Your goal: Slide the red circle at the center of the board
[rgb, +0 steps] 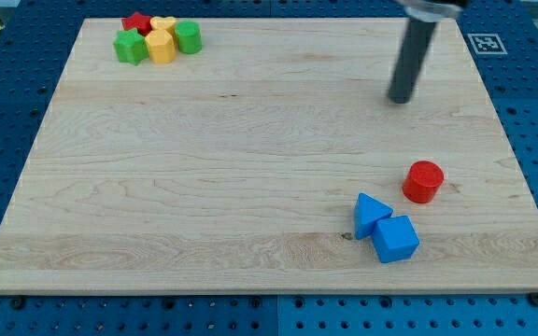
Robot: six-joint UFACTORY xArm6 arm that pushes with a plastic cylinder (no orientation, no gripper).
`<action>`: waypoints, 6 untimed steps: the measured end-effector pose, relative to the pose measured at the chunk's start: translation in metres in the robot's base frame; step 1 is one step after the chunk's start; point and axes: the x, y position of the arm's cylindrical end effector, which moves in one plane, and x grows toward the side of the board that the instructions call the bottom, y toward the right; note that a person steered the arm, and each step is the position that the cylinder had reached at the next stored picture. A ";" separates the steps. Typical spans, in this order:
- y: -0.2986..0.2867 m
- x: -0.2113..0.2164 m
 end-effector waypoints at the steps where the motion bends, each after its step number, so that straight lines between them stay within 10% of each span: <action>1: 0.060 0.037; 3: 0.069 0.164; 6: -0.126 0.116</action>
